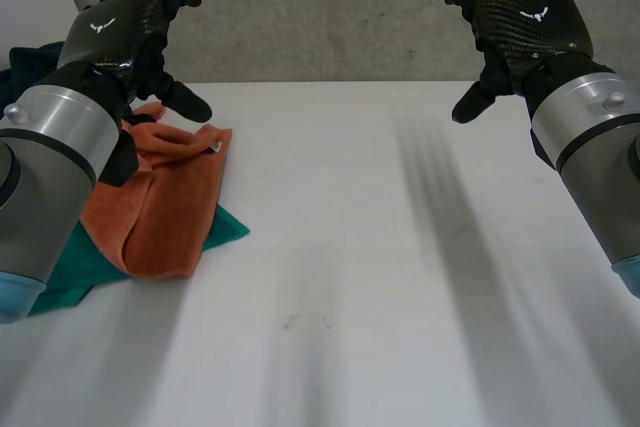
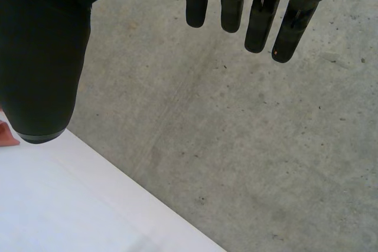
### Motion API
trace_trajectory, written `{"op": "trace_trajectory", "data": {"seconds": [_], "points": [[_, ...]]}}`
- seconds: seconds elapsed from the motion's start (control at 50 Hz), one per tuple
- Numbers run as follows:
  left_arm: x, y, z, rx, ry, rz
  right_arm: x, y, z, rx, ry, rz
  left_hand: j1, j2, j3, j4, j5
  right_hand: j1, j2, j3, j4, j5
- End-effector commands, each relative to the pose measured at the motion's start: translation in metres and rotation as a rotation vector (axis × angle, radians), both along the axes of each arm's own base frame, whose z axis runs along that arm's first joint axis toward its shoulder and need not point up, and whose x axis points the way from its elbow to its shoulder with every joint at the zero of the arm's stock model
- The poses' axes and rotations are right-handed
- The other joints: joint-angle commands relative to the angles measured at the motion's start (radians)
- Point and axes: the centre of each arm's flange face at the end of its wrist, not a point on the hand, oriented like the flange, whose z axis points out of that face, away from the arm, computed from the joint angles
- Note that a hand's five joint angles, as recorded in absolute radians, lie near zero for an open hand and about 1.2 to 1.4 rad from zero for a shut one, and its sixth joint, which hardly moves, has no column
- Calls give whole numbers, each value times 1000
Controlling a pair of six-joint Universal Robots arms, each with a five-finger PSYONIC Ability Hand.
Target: Fold the laundry.
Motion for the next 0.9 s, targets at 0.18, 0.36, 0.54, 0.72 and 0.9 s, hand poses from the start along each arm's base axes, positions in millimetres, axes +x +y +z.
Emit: {"op": "trace_trajectory", "data": {"seconds": [0.18,0.36,0.54,0.72,0.9], "points": [[0,2,-2,-13,-55,3,-2,2,-2,6,4,-4,-75,-82,-81,-82,-78,-30,-91,-100,-99,-86],[-5,5,-22,-18,-205,-33,-1,3,-2,10,6,1,-31,-38,-37,-38,-34,-30,-91,-100,-99,-86],[-13,-5,-98,44,-541,-148,0,4,-3,10,9,8,16,9,10,9,13,-30,-91,-100,-99,-86],[25,-52,-112,19,-586,8,1,3,-9,27,17,14,7,0,1,0,4,-30,-91,-100,-99,-86],[95,-127,-62,-156,-553,300,2,4,-11,11,60,13,-81,-88,-87,-88,-84,-30,-91,-100,-99,-86]]}}
